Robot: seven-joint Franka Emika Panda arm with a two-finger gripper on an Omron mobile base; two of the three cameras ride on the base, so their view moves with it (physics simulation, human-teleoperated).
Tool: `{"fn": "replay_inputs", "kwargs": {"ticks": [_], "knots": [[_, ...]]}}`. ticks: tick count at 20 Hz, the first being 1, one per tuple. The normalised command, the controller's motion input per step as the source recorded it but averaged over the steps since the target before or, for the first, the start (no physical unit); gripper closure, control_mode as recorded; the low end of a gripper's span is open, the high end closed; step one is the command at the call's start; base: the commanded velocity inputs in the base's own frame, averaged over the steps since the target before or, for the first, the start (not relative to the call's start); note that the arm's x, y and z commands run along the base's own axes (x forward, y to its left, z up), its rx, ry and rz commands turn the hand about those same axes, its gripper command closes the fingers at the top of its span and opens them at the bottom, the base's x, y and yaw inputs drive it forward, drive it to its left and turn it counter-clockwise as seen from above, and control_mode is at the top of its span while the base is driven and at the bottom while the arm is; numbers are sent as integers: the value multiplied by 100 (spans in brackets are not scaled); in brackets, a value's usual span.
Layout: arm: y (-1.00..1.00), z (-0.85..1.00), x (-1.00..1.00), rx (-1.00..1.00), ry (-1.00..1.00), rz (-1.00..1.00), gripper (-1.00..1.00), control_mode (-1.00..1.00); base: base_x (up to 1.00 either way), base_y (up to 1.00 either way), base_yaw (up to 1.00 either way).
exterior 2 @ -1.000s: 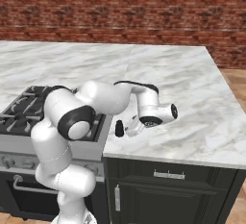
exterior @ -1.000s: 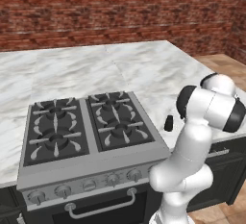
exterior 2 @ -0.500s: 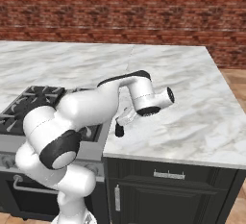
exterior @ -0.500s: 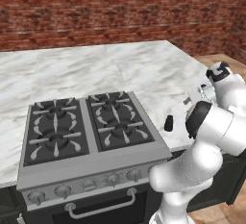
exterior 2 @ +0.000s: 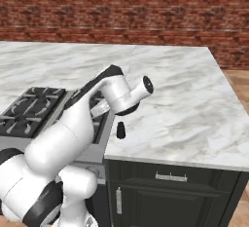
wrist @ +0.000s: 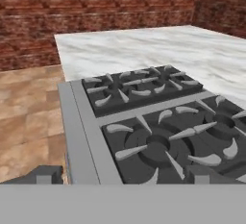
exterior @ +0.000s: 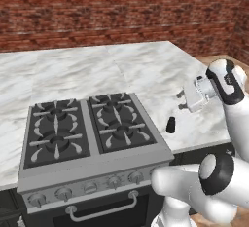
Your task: Take 2 condiments from the cabinet and move them on the counter near the stove.Make sure the condiments are lined up with each other, next to each other.
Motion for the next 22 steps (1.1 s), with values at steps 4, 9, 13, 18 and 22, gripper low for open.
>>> {"fn": "replay_inputs", "kwargs": {"ticks": [4,9,13,18,22], "knots": [[64,45,-36,0,-11,-16,-100,-100,0,0,0],[53,41,-14,0,-3,-21,-100,-100,0,0,0],[27,54,-11,0,0,-16,-100,-100,0,0,0],[2,59,-18,0,11,-8,-100,-100,0,0,0],[6,27,-26,-3,23,-9,-100,-100,0,0,0]]}}
